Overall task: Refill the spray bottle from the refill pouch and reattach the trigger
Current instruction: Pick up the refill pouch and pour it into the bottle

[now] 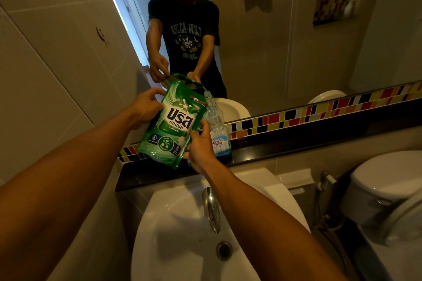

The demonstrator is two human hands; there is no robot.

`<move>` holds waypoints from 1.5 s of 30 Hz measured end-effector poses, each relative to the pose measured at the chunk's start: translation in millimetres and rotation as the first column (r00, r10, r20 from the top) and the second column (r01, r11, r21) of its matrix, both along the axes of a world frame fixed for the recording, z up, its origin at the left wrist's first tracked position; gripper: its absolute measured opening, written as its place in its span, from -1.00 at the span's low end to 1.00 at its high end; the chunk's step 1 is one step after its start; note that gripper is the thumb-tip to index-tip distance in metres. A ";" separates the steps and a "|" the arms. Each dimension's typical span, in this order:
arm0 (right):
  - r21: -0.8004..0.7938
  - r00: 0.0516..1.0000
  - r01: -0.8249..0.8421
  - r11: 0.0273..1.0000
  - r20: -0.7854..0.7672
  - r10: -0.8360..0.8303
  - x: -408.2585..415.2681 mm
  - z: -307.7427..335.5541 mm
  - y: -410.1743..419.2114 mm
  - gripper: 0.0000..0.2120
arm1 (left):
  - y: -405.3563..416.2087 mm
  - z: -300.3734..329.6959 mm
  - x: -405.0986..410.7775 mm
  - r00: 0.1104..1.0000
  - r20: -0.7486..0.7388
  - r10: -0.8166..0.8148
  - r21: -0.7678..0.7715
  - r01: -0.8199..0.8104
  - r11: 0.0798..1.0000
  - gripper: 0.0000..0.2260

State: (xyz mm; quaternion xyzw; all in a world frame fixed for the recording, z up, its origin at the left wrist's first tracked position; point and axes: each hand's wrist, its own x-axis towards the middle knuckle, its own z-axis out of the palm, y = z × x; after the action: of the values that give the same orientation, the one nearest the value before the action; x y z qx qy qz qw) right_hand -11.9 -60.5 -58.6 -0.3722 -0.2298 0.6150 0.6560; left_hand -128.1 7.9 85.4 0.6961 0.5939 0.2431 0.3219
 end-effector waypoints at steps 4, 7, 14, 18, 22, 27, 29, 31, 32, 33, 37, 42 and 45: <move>0.005 1.000 0.001 1.000 -0.003 -0.001 -0.7 -1.8 1.7 -0.55 | -1.0 1.3 1.2 1.000 -0.016 0.001 0.007 -0.001 1.000 -0.64; -0.001 1.000 0.002 1.000 -0.001 -0.002 -1.2 -2.3 3.0 -0.54 | -1.1 1.0 1.8 1.000 -0.005 0.004 0.013 -0.004 1.000 -0.63; -0.017 1.000 0.007 1.000 0.008 -0.007 -2.1 -3.7 3.6 -0.54 | -1.8 2.0 0.9 1.000 0.002 0.001 -0.007 -0.001 1.000 -0.61; -0.013 1.000 0.006 1.000 -0.003 -0.007 -1.8 -3.9 3.2 -0.55 | -2.1 3.4 1.2 1.000 0.000 0.001 -0.019 -0.001 1.000 -0.62; -0.008 1.000 0.002 1.000 -0.007 -0.002 -0.9 -3.6 3.1 -0.56 | -2.7 3.7 2.8 1.000 -0.001 -0.002 -0.017 0.002 1.000 -0.64; -0.012 1.000 -0.001 1.000 -0.002 0.001 -0.2 -3.0 3.3 -0.56 | -3.0 5.1 3.2 1.000 0.014 -0.011 -0.020 0.011 1.000 -0.64; -0.011 1.000 0.002 1.000 0.001 -0.002 -0.3 -3.1 3.3 -0.57 | -3.2 5.0 2.9 1.000 0.017 -0.015 -0.019 0.015 1.000 -0.64; -0.007 1.000 0.003 1.000 0.000 -0.003 -0.5 -2.7 3.1 -0.57 | -3.4 4.6 2.9 1.000 0.019 -0.015 -0.015 0.016 1.000 -0.65; -0.007 1.000 0.003 1.000 0.002 -0.003 -0.4 -2.3 2.9 -0.58 | -3.4 4.7 3.3 1.000 0.019 -0.016 -0.013 0.016 1.000 -0.66; -0.009 1.000 0.003 1.000 0.006 -0.003 0.0 -1.9 2.9 -0.58 | -3.3 4.7 3.5 1.000 0.018 -0.018 -0.012 0.018 1.000 -0.66; -0.015 1.000 -0.001 1.000 0.017 0.001 2.1 -1.2 1.5 -0.57 | -1.9 3.5 3.7 0.999 0.024 -0.022 -0.017 0.022 1.000 -0.68; -0.022 0.998 0.007 1.000 0.060 -0.006 4.0 -0.6 -0.2 -0.58 | 1.9 -5.7 1.4 0.999 0.033 -0.003 0.003 0.003 1.000 -0.66; -0.036 0.997 0.011 0.999 0.073 -0.009 7.1 -5.9 -0.4 -0.56 | 3.1 -15.9 -0.7 0.999 0.049 0.002 0.016 -0.003 1.000 -0.64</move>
State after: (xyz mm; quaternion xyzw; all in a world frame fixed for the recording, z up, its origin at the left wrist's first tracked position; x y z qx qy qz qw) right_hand -4.8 -60.9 -64.5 -0.4073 -0.2403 0.6019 0.6435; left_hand -128.8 11.0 69.5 0.6918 0.5848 0.2652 0.3302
